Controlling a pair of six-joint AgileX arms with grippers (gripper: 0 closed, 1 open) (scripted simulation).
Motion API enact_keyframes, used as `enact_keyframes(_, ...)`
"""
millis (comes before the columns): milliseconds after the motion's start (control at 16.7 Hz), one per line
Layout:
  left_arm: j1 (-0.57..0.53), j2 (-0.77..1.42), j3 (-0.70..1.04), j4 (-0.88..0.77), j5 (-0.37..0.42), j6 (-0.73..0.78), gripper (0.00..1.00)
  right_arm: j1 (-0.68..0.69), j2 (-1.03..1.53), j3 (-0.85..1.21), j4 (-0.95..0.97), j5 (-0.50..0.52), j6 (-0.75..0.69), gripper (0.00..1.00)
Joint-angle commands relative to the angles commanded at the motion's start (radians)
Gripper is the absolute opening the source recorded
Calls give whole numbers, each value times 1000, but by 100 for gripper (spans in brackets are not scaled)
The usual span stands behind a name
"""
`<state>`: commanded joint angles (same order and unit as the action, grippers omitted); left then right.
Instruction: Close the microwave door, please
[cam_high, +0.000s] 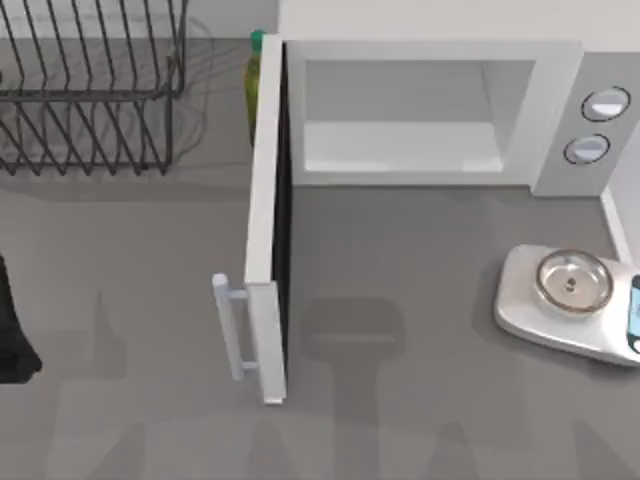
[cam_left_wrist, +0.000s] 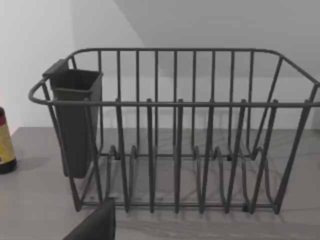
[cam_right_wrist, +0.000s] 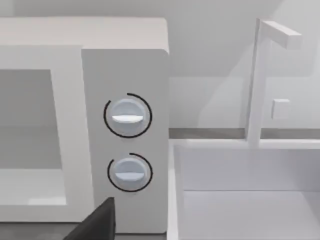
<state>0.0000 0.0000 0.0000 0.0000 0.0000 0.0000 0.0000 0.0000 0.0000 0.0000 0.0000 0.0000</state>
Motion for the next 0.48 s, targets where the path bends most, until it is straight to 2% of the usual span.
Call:
enact_keyframes(60,0,0,0,0,0,0,100,0,0,0,0,0,0,100)
enact_keyframes(480,0,0,0,0,0,0,47,0,0,0,0,0,0,100)
